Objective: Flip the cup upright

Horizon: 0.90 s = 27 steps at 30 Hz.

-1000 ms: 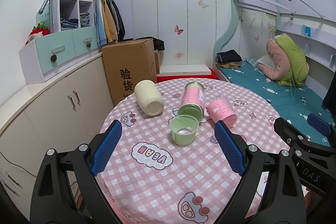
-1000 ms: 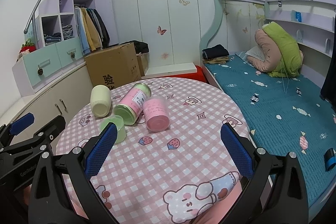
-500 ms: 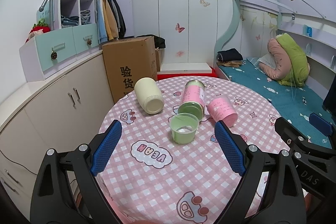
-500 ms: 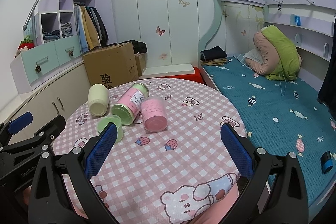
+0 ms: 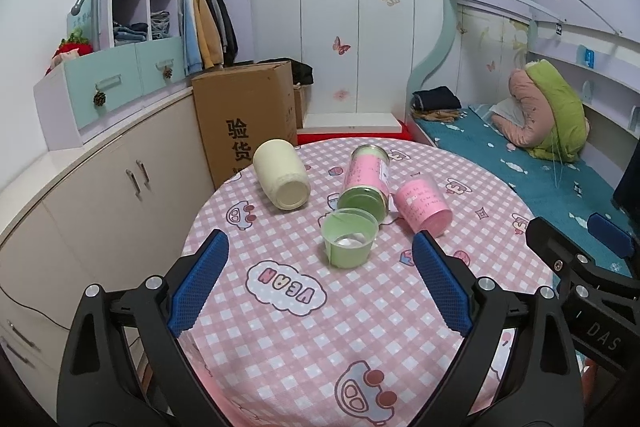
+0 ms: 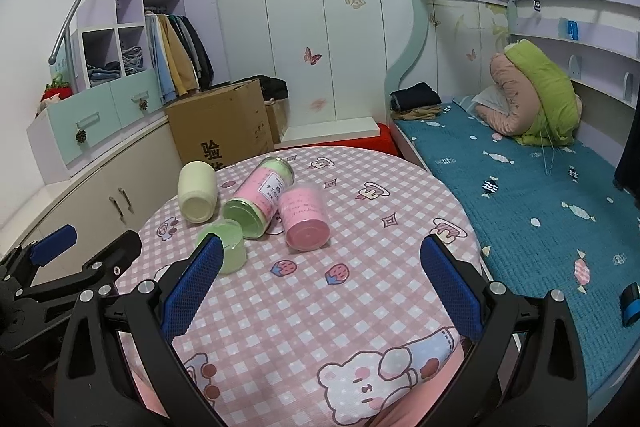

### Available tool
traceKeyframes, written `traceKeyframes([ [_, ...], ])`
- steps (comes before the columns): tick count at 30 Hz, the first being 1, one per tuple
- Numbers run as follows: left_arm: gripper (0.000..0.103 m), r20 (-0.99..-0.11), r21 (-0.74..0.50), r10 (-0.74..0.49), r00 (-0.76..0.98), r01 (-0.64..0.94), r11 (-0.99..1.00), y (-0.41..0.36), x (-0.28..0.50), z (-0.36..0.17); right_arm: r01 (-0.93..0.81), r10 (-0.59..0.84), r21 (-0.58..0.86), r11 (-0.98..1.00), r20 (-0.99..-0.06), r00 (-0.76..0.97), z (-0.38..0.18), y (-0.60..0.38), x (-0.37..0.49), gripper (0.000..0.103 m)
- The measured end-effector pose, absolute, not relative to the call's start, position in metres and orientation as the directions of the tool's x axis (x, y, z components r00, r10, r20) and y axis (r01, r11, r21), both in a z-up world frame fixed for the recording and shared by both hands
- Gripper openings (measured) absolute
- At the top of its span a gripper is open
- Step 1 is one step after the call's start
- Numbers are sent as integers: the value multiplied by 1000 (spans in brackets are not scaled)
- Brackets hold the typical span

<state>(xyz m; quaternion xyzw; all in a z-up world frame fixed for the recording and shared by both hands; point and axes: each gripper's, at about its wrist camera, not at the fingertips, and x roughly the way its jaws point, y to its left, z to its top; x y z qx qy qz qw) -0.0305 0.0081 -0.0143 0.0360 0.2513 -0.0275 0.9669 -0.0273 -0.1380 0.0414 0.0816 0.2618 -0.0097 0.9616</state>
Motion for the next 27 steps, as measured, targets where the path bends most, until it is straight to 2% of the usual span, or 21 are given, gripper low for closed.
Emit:
traceKeyframes([
  [27,94,-491,51,-35,871,68,996,12,-30,-16,68,15,142,987,-513,859,39,-138,-28,95],
])
